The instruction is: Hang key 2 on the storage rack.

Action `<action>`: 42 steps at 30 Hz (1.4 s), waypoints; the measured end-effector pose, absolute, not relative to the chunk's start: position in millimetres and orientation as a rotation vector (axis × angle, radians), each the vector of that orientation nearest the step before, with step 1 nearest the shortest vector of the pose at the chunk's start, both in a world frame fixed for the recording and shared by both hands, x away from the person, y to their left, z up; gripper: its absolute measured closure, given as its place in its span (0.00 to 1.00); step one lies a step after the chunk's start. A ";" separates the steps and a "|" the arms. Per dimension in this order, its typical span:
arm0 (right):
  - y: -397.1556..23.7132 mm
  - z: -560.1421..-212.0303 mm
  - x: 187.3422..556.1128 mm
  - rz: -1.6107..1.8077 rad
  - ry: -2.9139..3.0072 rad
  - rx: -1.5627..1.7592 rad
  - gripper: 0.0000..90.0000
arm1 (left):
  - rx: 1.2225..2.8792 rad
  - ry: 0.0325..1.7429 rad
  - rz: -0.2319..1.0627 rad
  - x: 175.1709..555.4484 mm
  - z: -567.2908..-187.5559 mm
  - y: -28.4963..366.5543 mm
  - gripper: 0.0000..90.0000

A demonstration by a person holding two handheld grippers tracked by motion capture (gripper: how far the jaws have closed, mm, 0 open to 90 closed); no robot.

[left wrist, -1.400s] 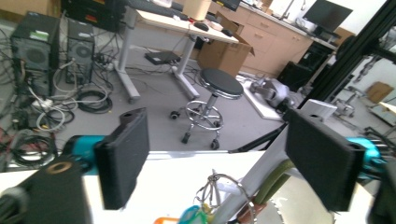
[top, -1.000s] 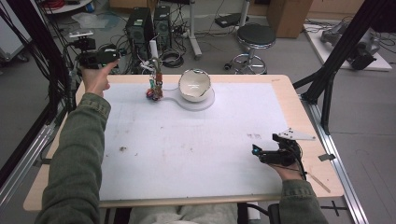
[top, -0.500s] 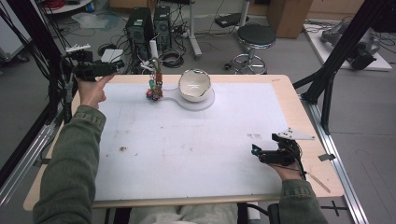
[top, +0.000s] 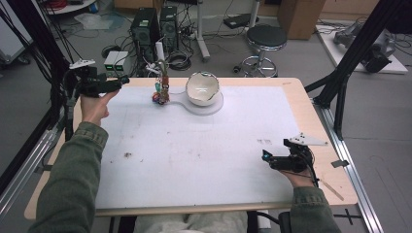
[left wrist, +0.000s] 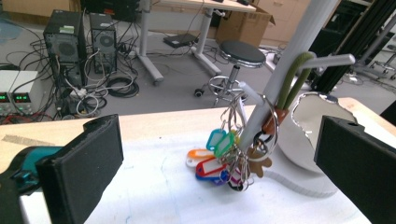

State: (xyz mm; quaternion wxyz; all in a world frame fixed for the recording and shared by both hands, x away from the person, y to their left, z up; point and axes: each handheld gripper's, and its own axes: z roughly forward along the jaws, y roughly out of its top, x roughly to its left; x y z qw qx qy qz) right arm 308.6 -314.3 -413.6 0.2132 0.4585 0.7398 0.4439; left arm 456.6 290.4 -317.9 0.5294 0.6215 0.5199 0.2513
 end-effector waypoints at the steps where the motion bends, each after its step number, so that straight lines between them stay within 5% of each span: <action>1: -314.4 -413.6 308.7 1.229 2.054 1.271 0.01 | 1.486 1.239 0.600 455.0 -318.7 290.1 0.02; 42: -315.8 -414.0 309.0 1.229 2.044 1.275 0.01 | 1.560 1.249 0.686 383.3 -352.1 299.3 0.02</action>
